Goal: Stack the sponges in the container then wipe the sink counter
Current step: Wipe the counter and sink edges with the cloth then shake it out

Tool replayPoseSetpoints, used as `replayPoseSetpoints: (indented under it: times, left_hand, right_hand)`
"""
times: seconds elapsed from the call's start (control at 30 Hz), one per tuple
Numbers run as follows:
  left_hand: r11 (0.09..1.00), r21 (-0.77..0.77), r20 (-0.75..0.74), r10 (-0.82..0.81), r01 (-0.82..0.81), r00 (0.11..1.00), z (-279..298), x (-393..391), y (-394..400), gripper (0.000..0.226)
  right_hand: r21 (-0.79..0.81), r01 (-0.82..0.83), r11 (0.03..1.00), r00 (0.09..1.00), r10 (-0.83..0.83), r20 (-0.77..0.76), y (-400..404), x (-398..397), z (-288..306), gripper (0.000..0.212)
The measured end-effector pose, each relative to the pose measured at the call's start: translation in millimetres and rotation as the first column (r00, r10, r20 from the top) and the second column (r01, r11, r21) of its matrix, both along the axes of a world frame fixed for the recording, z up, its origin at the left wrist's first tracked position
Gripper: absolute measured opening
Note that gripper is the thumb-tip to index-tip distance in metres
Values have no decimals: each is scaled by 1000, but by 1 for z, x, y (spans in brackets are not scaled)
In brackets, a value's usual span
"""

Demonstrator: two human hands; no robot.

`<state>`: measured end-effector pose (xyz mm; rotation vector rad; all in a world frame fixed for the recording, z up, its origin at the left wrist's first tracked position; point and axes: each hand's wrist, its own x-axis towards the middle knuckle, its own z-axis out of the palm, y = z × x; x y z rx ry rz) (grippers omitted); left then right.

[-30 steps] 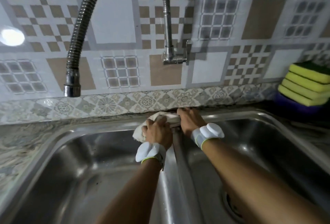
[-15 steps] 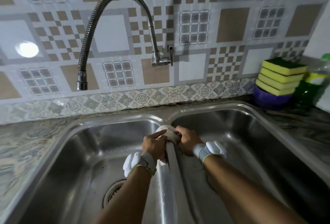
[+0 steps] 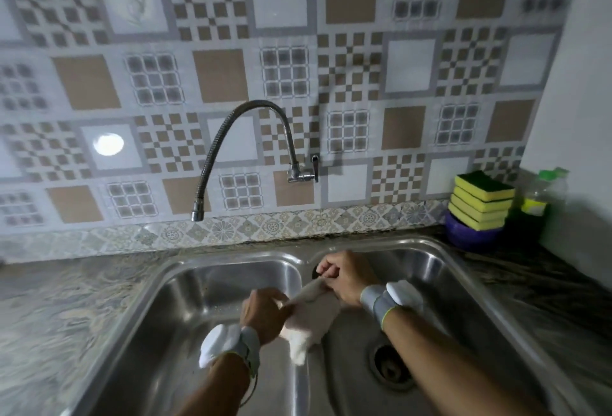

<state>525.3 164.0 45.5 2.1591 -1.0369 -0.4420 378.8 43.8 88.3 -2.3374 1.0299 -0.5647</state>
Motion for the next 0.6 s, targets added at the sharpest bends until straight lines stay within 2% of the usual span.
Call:
replayPoseSetpoints:
  times: [0.07, 0.13, 0.27, 0.37, 0.5, 0.6]
  left_hand:
    - [998, -67, 14, 1, 0, 1000, 44, 8, 11, 15]
    - [988, -151, -4, -23, 22, 1000, 95, 18, 20, 21]
    - [953, -294, 60, -54, 70, 997, 191, 46, 40, 32]
    - [950, -294, 137, -69, 107, 988, 245, 68, 52, 34]
    - [941, -316, 219, -55, 124, 974, 310, 116, 72, 50]
    - [920, -388, 271, 54, 58, 961, 351, 166, 85, 29]
  right_hand:
    - [-106, -54, 993, 998, 50, -37, 5, 1, 50, 16]
    - [-180, -107, 978, 993, 94, -77, 13, 6, 103, 20]
    - [-207, -216, 954, 976, 213, -37, 34, 28, 212, 11]
    - [-157, -221, 963, 971, 232, 54, 47, 46, 268, 8]
    - [-244, -214, 946, 975, 223, 9, 68, 96, 323, 5]
    - [-265, -194, 945, 975, 216, 55, 76, 144, 356, 4]
